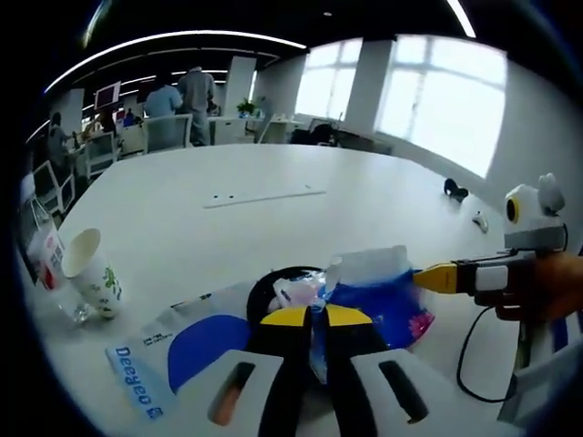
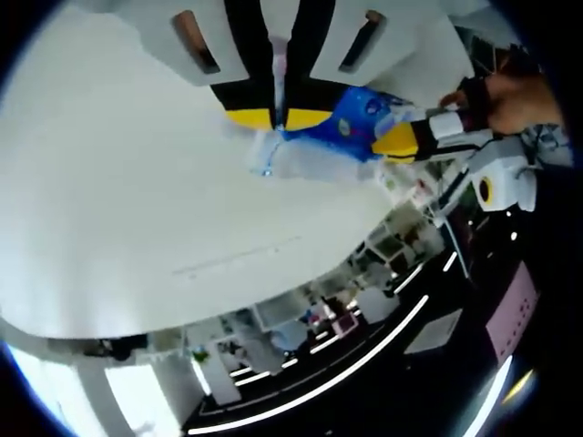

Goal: Arrange the tabletop items into an orderly group along one side of the table until the central work area is clear of visible clutter.

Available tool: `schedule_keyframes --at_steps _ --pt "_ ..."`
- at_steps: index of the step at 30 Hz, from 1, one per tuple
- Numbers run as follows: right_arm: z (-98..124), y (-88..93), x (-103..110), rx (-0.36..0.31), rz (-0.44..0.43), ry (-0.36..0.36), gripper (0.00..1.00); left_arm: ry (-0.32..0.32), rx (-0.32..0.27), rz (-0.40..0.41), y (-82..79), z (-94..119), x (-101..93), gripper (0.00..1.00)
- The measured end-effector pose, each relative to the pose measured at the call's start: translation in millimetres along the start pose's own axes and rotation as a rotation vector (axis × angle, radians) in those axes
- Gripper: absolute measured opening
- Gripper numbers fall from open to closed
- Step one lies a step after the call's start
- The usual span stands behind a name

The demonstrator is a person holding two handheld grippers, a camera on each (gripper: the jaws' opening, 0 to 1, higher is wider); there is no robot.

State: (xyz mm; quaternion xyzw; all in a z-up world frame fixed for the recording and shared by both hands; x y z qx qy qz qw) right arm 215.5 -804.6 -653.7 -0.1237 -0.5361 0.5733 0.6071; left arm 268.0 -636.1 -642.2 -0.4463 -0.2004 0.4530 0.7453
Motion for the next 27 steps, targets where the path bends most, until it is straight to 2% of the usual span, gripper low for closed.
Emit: schedule_keyframes --at_steps 12,19,27 --pt "24.8 2.1 -6.6 -0.023 -0.027 0.030 0.00 0.034 -0.003 -0.019 0.6 2.9 -22.0 0.01" --pt "47.7 8.9 -18.8 -0.048 -0.059 0.071 0.00 0.078 0.003 -0.034 4.5 1.7 -46.2 0.01" --pt "77.2 20.7 -36.8 -0.064 -0.096 0.132 0.00 0.152 0.031 -0.074 17.6 -3.3 -80.2 0.01"
Point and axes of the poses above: the point that each gripper's makers call its tool centre point, and the gripper's own axes: z roughly backward along the fingers, x roughly to its left, y roughly out of its underside, the point moved 6 cm from there along z, roughly backward along the fingers, and after that the axes turned 11 degrees about -y, right-handed, at the moved point
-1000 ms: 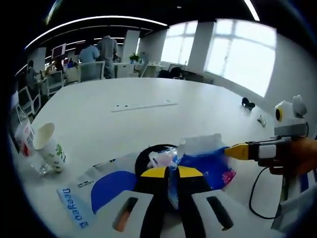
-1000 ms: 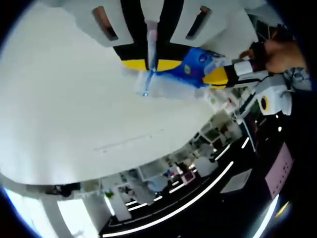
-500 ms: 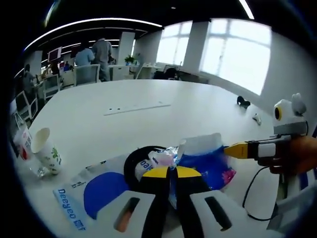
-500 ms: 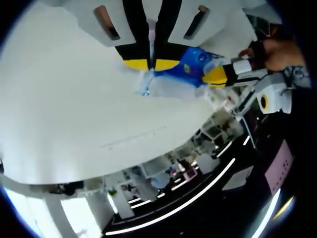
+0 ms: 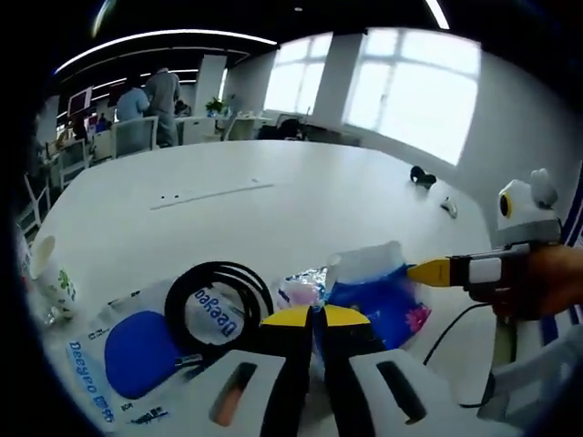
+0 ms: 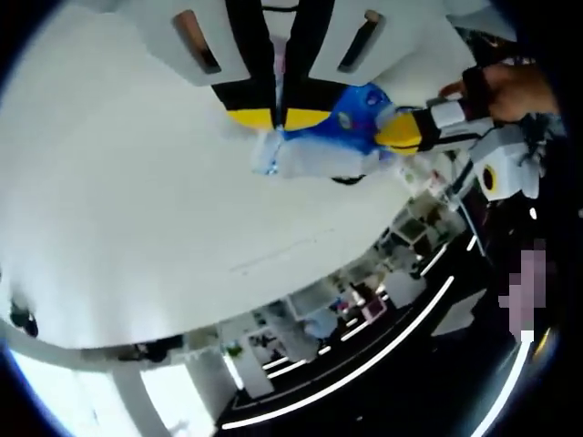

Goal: Arrange the tabletop items into an orderly group along one side of the table until the central work area is clear of visible clutter.

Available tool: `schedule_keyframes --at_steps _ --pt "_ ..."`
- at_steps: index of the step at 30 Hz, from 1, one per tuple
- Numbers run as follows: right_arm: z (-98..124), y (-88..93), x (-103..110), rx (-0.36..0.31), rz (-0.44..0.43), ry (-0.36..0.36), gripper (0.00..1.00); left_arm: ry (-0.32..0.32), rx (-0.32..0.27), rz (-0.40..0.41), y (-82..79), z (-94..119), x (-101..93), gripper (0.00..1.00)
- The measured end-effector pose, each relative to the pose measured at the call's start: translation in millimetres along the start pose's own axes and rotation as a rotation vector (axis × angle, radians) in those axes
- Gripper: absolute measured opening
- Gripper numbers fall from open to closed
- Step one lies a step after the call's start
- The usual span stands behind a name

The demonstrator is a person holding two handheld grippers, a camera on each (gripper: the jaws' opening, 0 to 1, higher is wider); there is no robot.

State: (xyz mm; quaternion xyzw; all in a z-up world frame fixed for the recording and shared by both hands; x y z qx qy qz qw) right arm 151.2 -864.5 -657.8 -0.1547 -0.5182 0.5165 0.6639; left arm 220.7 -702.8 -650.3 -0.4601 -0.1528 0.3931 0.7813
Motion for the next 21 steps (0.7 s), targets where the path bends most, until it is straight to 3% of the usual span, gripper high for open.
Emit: schedule_keyframes --at_steps 8,21 --pt "17.7 10.0 -18.2 -0.004 -0.034 0.047 0.00 0.034 0.030 -0.027 9.0 -11.9 -22.8 0.02" --pt "10.6 10.1 -29.5 0.012 -0.035 0.073 0.00 0.037 0.077 -0.019 23.8 -21.8 -27.3 0.05"
Point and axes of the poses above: the point that each gripper's makers call its tool centre point, and the gripper's own axes: z roughly backward along the fingers, x roughly to its left, y roughly out of its underside, the point moved 6 cm from there along z, roughly backward along the fingers, and after that the axes turned 11 degrees about -y, right-handed, at the moved point
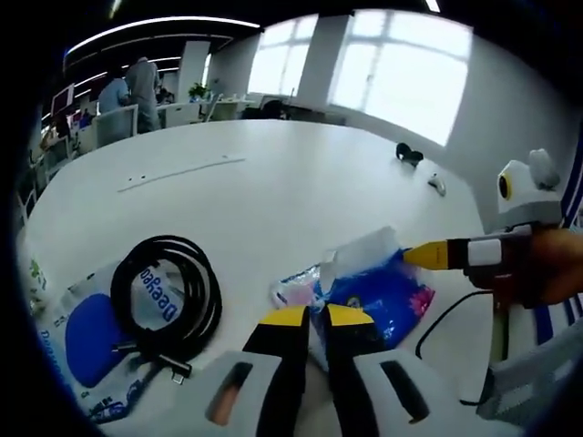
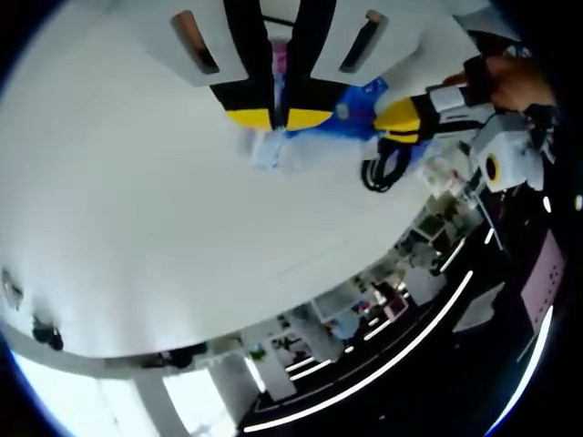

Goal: Arrange the tabletop items into an orderly group along one side of the table until the central work area is clear of visible clutter.

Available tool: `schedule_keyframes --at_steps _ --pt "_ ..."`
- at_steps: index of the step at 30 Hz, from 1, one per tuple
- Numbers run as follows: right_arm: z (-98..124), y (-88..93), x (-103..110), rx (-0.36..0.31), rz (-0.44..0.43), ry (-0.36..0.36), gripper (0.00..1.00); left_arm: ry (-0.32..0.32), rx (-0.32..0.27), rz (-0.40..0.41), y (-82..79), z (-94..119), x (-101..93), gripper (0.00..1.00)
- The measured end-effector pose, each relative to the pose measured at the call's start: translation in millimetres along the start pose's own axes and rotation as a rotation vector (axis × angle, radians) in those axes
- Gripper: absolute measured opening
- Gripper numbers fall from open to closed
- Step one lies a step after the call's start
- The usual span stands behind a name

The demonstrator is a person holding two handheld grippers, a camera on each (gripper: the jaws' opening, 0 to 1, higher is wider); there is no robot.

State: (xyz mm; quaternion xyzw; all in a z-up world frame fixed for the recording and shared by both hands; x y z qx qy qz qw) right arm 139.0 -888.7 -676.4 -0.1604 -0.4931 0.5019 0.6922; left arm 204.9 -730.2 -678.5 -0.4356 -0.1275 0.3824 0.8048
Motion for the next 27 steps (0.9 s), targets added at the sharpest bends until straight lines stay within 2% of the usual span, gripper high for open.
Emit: schedule_keyframes --at_steps 7,11,21,27 --pt "-5.4 3.6 -3.7 0.014 -0.008 0.011 0.01 0.015 0.013 0.019 2.8 -2.3 1.0 0.07" --pt "-6.3 3.8 -4.0 0.012 -0.011 0.012 0.02 0.017 0.020 0.021 4.5 -3.2 0.4 0.12" --pt "-7.1 4.2 -4.7 0.038 0.029 0.027 0.14 0.030 0.021 0.043 5.3 -1.6 2.0 0.21" --pt "-5.1 4.9 -5.0 0.054 0.027 0.033 0.21 0.035 0.005 0.042 0.9 3.5 3.6 0.31"
Point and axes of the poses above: the point that each gripper's makers call its tool centre point, and the gripper's own axes: z roughly backward along the fingers, x roughly to its left, y roughly out of its underside, the point moved 6 cm from there along z, roughly backward along the fingers, and after that the axes turned 11 degrees about -y, right-handed, at the moved point
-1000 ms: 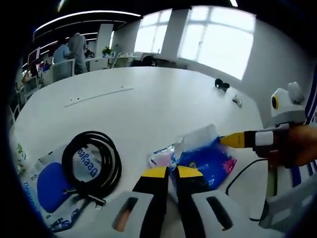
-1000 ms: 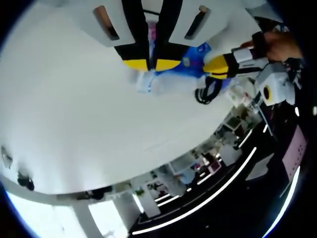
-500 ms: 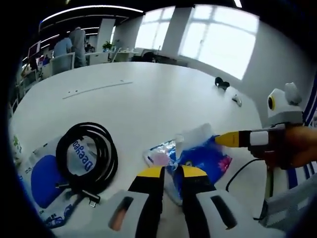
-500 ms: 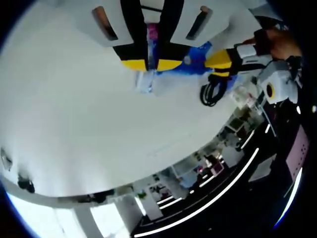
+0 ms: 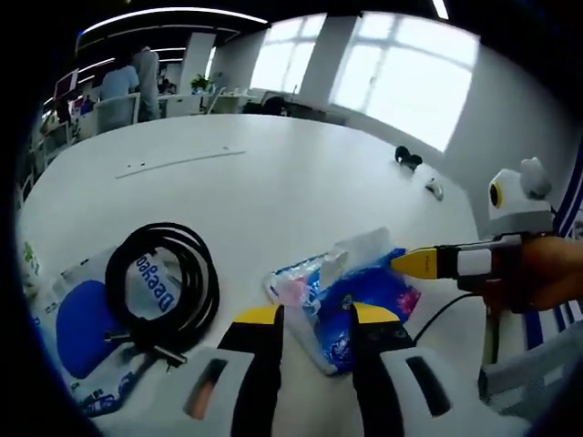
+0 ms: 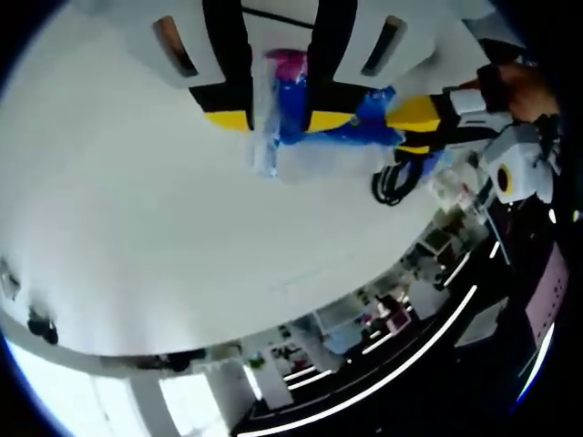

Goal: Arrange the tabletop items into an orderly group along one side of the table until the central work area is clear of visible clutter.

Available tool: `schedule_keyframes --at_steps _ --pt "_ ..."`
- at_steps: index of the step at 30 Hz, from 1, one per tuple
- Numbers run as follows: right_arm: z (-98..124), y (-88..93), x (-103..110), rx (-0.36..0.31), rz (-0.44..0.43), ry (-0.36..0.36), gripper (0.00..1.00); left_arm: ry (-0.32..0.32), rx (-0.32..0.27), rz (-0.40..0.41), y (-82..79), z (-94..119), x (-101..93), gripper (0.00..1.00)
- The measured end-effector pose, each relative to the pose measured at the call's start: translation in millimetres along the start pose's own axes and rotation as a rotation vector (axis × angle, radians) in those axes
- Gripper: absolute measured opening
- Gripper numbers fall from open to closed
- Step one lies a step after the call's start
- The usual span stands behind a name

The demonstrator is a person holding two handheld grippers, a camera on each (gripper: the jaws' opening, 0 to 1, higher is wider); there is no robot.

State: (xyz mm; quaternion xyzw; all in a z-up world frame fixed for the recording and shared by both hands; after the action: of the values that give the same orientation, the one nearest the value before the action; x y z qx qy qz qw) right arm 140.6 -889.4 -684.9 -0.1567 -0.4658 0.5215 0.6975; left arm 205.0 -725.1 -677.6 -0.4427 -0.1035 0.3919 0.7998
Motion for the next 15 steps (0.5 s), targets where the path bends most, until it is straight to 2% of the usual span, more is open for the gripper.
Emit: schedule_keyframes --at_steps 3,10,15 --pt "2.4 -3.2 0.9 0.001 0.015 0.007 0.25 -0.005 -0.006 -0.002 -1.6 2.3 1.9 0.33" --pt "4.4 -13.6 2.9 -0.009 0.017 0.006 0.35 -0.014 -0.047 -0.005 -11.5 10.8 8.8 0.46" --pt "1.7 -22.8 8.5 -0.029 0.033 -0.005 0.38 -0.035 -0.067 0.009 -17.2 16.6 19.7 0.46"
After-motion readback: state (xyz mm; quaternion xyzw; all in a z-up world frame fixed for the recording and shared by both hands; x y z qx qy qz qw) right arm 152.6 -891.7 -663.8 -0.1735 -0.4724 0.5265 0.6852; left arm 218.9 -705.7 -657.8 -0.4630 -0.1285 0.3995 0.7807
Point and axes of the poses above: the point that each gripper's makers call its tool centre point, and the gripper's own axes: z roughly backward along the fingers, x roughly to its left, y roughly out of its underside, the point moved 6 cm from there along z, roughly backward along the fingers, and after that the axes turned 11 degrees about -y, right-handed, at the moved point
